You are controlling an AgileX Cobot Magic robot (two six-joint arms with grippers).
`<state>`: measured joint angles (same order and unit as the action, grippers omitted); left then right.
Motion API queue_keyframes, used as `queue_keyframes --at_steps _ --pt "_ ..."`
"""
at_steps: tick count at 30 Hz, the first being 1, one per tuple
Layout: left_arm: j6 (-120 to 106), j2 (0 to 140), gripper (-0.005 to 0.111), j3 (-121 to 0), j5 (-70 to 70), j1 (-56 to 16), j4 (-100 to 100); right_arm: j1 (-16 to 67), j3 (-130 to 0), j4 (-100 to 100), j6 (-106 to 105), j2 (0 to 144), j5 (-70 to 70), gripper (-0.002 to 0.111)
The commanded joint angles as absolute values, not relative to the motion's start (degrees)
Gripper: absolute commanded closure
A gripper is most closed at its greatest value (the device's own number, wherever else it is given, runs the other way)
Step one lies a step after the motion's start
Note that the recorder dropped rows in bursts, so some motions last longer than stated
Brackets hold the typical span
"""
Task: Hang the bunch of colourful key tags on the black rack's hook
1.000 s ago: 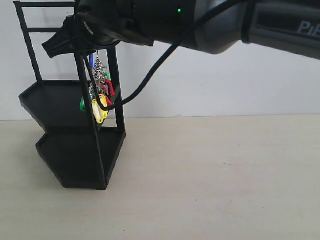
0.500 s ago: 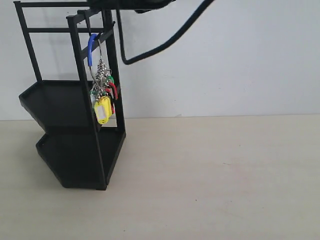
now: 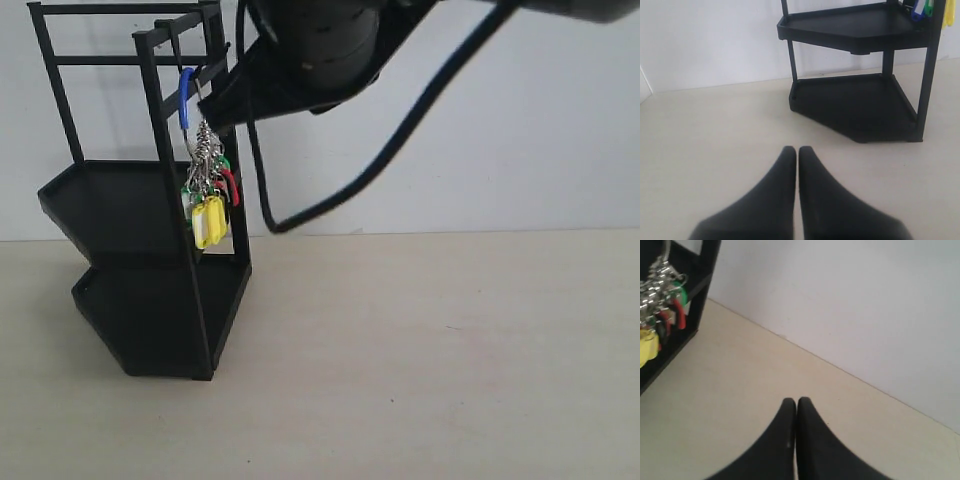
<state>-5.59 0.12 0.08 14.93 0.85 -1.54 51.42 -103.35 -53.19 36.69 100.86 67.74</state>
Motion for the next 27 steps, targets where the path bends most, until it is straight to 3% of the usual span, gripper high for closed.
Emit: queue_keyframes --at_steps 1,11,19,27 --pt "-5.6 0.0 0.102 0.0 14.6 0.8 -1.3 54.4 -97.9 -53.3 39.4 97.4 64.7 0.108" --pt "-5.6 0.0 0.102 0.0 14.6 0.8 -1.3 56.6 -77.9 -53.6 47.5 84.6 50.7 0.108" --pt "-5.6 0.0 0.102 0.0 14.6 0.8 -1.3 56.6 -57.8 -56.0 49.9 70.9 30.2 0.108" --pt "-5.6 0.0 0.102 0.0 14.6 0.8 -1.3 56.6 -53.3 -54.3 50.1 65.1 35.5 0.108"
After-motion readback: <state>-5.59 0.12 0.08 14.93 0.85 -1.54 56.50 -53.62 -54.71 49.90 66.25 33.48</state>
